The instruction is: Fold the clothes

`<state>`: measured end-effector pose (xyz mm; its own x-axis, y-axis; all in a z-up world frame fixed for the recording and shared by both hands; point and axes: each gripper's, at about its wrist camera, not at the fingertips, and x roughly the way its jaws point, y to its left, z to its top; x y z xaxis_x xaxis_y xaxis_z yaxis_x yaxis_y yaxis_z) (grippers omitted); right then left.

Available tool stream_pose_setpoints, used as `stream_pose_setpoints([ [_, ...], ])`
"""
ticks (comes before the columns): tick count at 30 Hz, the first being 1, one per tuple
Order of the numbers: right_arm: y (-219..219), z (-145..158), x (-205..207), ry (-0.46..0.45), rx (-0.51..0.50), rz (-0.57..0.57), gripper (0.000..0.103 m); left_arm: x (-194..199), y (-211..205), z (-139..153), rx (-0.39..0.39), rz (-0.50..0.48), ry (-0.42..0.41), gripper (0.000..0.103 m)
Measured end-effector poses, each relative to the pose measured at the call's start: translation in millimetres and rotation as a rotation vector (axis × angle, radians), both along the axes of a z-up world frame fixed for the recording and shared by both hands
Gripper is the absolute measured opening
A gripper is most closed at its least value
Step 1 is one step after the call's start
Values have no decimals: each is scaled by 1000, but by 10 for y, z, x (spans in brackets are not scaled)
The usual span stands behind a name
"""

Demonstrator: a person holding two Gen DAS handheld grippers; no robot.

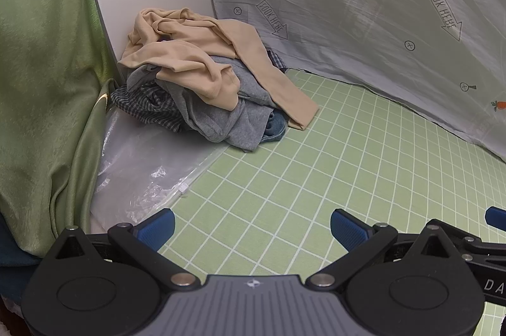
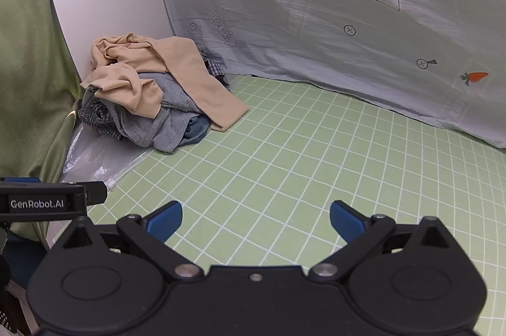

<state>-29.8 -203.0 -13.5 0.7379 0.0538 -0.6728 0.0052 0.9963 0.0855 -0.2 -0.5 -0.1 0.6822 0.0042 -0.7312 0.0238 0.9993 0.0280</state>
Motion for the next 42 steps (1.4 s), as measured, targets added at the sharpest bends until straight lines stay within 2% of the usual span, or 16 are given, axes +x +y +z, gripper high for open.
stream_pose_setpoints([
  [42,-61,-33,-11,7,0,-4,101,42,-16,-17,-10,4,9,103],
])
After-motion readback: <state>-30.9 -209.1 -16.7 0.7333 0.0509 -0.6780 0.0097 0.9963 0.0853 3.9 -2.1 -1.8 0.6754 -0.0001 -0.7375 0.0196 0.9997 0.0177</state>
